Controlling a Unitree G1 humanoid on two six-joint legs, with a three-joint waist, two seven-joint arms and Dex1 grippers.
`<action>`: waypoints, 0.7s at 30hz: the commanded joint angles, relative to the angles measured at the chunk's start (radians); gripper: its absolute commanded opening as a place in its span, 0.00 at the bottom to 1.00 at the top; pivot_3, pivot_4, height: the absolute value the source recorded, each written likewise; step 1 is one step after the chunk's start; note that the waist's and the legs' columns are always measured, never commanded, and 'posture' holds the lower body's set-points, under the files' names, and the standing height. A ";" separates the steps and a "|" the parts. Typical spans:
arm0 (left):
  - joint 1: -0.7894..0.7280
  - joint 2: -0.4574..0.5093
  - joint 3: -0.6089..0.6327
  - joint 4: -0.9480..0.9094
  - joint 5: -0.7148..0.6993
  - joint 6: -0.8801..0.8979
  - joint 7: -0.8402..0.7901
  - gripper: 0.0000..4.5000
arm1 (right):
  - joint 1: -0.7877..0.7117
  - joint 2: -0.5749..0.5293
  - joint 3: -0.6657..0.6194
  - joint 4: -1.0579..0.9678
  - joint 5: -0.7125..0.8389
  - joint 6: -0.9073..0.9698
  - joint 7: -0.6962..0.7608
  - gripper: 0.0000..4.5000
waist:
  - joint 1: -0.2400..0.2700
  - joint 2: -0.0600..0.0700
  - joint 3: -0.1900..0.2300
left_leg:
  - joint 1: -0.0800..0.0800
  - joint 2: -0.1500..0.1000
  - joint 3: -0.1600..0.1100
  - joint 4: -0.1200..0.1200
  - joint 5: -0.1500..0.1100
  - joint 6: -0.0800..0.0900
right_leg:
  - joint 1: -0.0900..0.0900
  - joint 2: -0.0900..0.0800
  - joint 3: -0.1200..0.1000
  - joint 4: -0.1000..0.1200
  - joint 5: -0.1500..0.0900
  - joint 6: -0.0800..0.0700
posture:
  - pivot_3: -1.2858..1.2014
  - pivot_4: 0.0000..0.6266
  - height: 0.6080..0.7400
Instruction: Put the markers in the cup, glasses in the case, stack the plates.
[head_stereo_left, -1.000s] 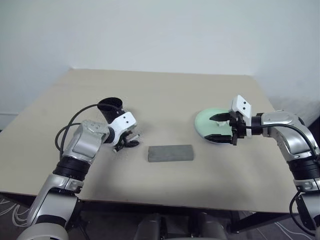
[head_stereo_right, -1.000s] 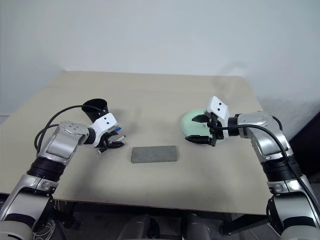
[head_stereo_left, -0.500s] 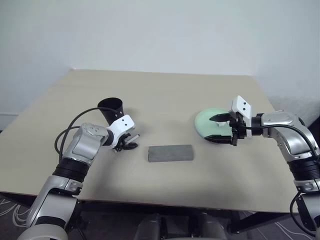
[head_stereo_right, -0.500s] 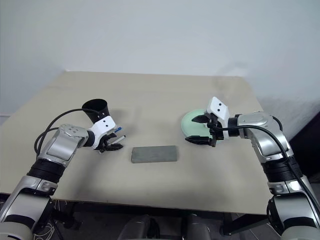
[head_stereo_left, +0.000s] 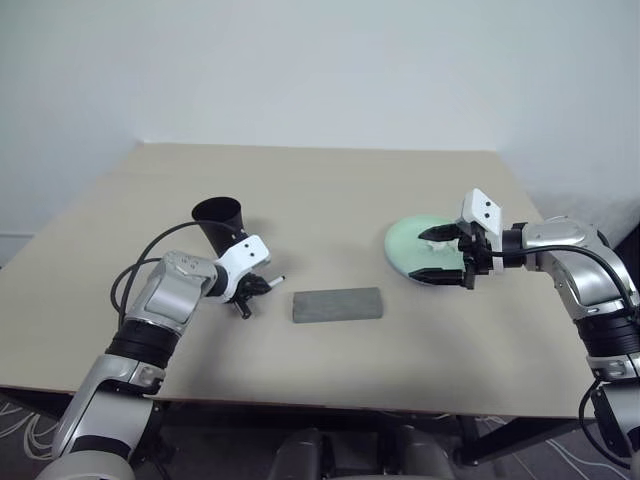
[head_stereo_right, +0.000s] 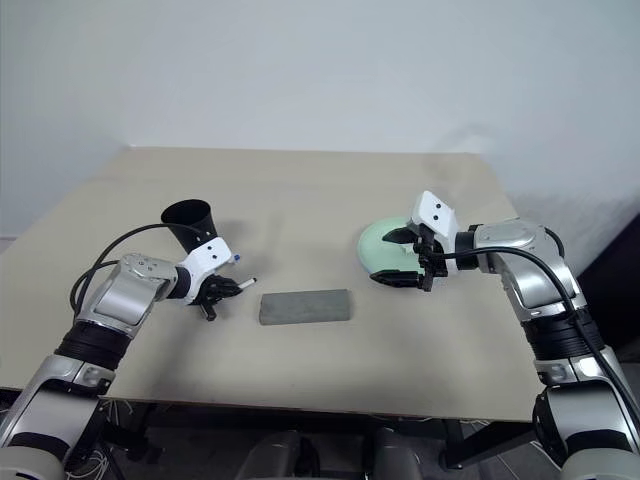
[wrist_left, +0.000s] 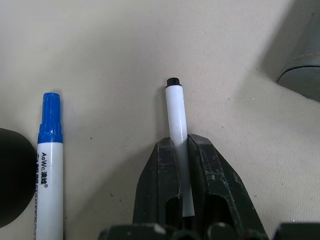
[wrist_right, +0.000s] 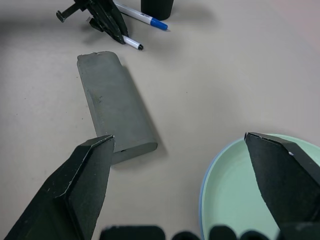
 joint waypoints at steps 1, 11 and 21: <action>-0.014 -0.001 0.042 -0.047 -0.034 -0.020 0.001 0.01 | -0.033 -0.003 -0.018 -0.013 -0.001 -0.019 0.008 1.00 | 0.000 0.000 0.000 | 0.000 0.000 0.000 0.000 0.000 0.000 | -0.001 0.000 0.000 0.000 0.000 0.000 | 0.52 0.00 0.94; -0.204 -0.070 0.287 -0.263 -0.353 0.202 -0.006 0.01 | -0.034 -0.001 -0.020 -0.016 -0.001 -0.014 0.004 1.00 | 0.000 -0.004 0.001 | -0.006 -0.004 0.003 0.000 0.001 -0.005 | -0.006 -0.002 0.001 0.001 0.001 0.001 | 0.52 0.00 0.94; -0.346 -0.096 0.437 0.065 -0.275 -0.071 0.361 0.01 | -0.038 0.008 -0.022 -0.010 0.000 -0.015 -0.002 1.00 | -0.006 -0.004 0.001 | -0.003 -0.003 0.002 -0.001 0.001 -0.001 | -0.003 0.006 0.004 0.002 0.001 0.002 | 0.52 0.00 0.94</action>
